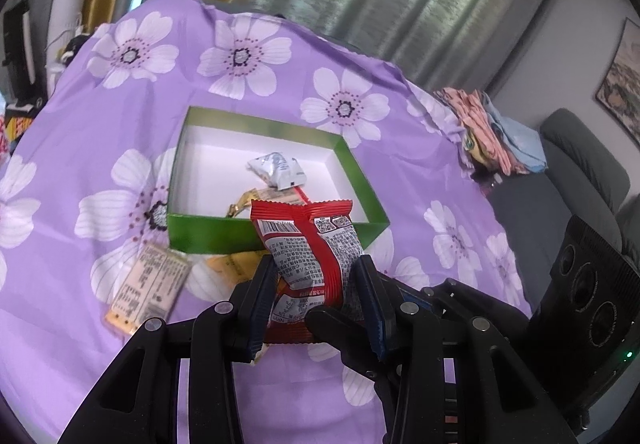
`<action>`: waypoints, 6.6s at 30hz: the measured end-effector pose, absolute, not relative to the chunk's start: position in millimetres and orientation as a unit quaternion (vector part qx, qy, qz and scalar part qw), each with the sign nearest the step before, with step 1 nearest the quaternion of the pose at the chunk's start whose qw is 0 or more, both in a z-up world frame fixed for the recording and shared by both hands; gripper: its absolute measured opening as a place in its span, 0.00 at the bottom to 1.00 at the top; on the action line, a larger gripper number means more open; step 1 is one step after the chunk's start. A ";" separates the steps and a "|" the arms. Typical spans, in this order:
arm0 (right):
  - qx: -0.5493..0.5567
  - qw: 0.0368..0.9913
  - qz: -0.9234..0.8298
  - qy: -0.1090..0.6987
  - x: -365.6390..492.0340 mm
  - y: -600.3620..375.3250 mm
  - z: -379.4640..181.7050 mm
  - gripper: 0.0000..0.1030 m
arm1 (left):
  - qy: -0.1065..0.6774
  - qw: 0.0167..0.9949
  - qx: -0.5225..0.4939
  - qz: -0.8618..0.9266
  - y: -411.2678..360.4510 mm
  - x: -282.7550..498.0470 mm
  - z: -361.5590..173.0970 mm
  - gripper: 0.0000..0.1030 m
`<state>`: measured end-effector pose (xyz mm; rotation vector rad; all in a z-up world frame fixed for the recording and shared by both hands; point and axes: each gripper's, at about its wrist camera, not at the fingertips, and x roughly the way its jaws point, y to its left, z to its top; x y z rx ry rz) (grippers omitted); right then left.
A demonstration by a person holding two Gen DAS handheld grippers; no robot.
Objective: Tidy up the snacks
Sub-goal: 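Lift the red-and-white packet with the left gripper over the green box, then lower the red-and-white packet into the box and open the left gripper, then move the left tool back to the packets beside the box, then grasp the tan snack packet with the left gripper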
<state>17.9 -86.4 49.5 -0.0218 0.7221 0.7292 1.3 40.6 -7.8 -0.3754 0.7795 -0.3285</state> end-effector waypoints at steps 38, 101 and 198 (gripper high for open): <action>0.044 0.885 0.319 0.336 88.6 -131.4 26.3 0.35 | 0.395 0.895 -0.120 -0.170 -8.5 87.6 -9.7 0.39; 0.024 0.902 0.215 0.374 124.4 -132.2 9.7 0.90 | 0.411 0.897 -0.122 -0.108 30.0 121.3 -29.6 0.90; 0.029 0.827 0.329 0.455 73.7 -75.4 -49.6 0.35 | 0.435 0.869 -0.171 -0.162 48.0 57.4 -97.4 0.62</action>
